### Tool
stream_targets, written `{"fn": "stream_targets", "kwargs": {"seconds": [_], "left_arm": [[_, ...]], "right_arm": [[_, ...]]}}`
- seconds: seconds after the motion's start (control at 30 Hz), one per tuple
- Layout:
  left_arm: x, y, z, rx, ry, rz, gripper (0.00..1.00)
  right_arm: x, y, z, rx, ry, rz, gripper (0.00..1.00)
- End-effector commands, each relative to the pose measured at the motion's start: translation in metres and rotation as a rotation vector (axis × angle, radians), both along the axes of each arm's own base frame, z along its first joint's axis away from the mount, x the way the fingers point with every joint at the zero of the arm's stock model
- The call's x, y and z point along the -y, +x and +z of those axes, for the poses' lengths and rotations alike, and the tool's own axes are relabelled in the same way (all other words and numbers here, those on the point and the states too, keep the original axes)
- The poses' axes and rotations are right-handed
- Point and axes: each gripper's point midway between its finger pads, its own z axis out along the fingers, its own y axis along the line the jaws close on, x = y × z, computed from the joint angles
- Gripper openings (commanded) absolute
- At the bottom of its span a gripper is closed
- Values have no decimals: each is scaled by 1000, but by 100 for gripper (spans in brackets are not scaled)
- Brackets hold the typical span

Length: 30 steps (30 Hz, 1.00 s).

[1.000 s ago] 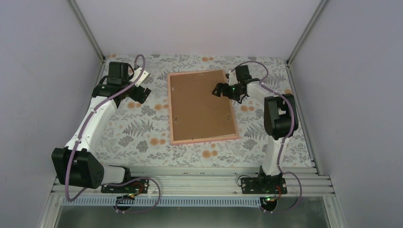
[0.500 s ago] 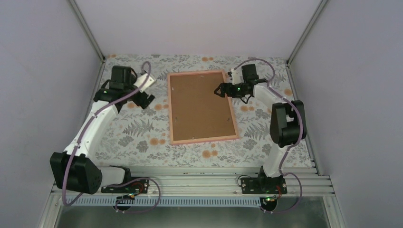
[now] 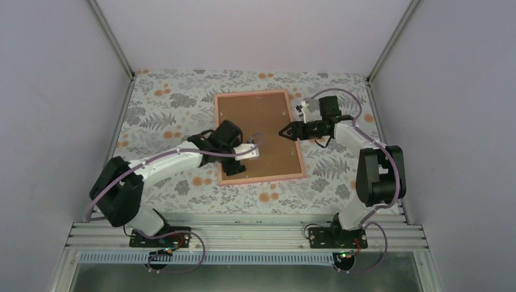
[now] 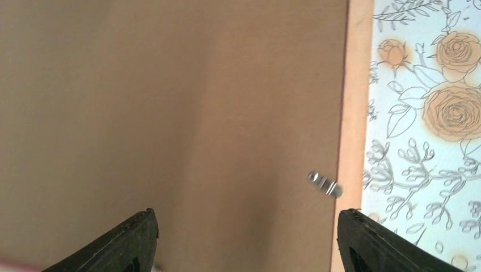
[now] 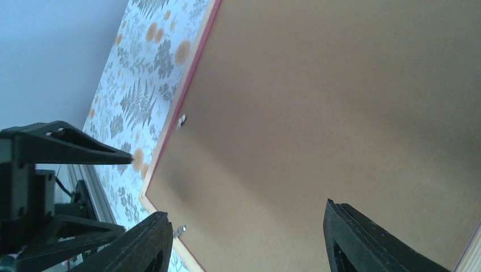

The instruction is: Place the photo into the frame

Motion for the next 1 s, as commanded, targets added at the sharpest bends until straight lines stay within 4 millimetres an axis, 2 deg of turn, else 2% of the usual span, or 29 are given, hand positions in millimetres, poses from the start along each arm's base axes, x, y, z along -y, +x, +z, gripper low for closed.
{"fn": "stream_targets", "kwargs": {"seconds": [0.0, 0.17, 0.27, 0.4, 0.5, 0.7, 0.83, 0.97], "left_arm": [[25, 3, -11, 60, 9, 5, 79], [40, -6, -30, 48, 48, -1, 80], [45, -3, -37, 56, 67, 21, 80], [45, 1, -49, 68, 110, 30, 80], [46, -3, -57, 59, 134, 12, 81], [28, -2, -61, 95, 207, 4, 82], [12, 9, -56, 94, 239, 44, 82], [7, 13, -45, 128, 243, 30, 82]], "right_arm": [[-3, -26, 5, 59, 15, 89, 65], [7, -47, -9, 109, -69, 131, 64], [12, -54, -15, 151, -110, 152, 64], [15, -53, -17, 168, -138, 153, 65], [18, -49, -17, 173, -151, 148, 64], [22, -46, -18, 194, -171, 152, 64], [25, -43, -18, 204, -185, 157, 64], [29, -41, -17, 215, -190, 156, 64]]}}
